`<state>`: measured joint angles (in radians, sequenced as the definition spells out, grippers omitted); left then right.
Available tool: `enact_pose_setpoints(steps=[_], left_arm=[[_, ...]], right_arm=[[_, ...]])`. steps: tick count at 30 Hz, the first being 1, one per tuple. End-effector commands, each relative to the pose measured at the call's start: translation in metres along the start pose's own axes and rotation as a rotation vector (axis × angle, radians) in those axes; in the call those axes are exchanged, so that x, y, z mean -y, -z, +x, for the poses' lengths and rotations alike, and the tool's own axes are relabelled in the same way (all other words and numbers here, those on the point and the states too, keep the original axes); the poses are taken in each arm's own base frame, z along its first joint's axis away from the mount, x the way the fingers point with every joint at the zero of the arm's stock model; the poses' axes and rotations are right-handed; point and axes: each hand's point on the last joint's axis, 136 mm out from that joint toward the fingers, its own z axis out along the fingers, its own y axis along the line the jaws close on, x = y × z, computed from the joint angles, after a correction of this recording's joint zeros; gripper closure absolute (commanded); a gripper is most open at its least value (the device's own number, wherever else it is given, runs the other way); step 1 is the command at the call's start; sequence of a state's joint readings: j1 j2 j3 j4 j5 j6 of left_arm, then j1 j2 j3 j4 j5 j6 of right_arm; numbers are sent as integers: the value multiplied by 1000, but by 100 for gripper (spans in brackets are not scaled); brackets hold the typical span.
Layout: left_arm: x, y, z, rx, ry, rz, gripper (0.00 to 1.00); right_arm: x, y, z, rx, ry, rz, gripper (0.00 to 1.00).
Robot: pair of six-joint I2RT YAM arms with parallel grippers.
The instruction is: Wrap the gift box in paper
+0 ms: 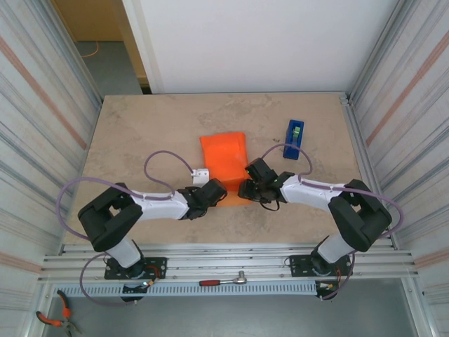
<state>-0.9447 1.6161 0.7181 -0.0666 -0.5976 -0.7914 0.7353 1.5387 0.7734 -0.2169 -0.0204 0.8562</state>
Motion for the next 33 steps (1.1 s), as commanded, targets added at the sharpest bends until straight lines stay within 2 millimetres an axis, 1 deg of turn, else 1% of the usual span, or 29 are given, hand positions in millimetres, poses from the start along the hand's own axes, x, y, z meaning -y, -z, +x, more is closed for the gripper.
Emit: enact_pose_setpoints(steps=[1,2,3,5,6,7,8,9,10,12,13,14,15,16,17,22,27,31,33], left_arm=[[-1,1,-5,28,15,-28,32],[-1,1,-5,29,12,-29,32],[0,2,-4,27,10,-27,32],[0,2,-5,29,9,-27,32],[0,2,-4,29,8,-29,32],[0,3,-5,30,8,-28,32],[0,3,-5,30,8,-28,32],[0,3,-5,31,9,-27,32],[0,2,-4,28,6,-26,32],[0,3,-4,26,3,-27,32],[0,3,-4,27,4,-26,32],[0,3,-4,28,2,-26,32],[0,2,-4,29,4,-27,32],[0,2,-4,30,6,-27,32],[0,2,-4,30,5,-26,32],[0,2,-3,32,8,-23,32],[3,5,-6,27,-10,-7,31],[7,17,-9,18,-40,62,28],[11,28,-12,1,-75,120,25]], right_arm=[[6,-7,7,-16,1,41,66],[5,-8,7,-18,2,41,78],[5,-10,7,-22,1,45,99],[5,-11,6,-26,-1,47,100],[6,-12,7,-27,0,52,98],[7,-12,7,-30,0,58,72],[8,-12,7,-31,-2,63,61],[8,-13,9,-35,2,62,75],[7,-12,7,-29,3,56,100],[6,-10,8,-28,4,32,100],[6,-9,8,-27,0,28,96],[7,-7,7,-25,-1,31,70],[6,-3,5,-14,-2,33,49],[6,-1,3,-7,-1,34,37],[6,0,3,-1,0,33,30],[4,1,-4,8,-6,26,28],[5,-6,-21,15,-27,40,29],[10,-13,-26,14,-24,59,31],[13,-16,-26,6,-22,69,32]])
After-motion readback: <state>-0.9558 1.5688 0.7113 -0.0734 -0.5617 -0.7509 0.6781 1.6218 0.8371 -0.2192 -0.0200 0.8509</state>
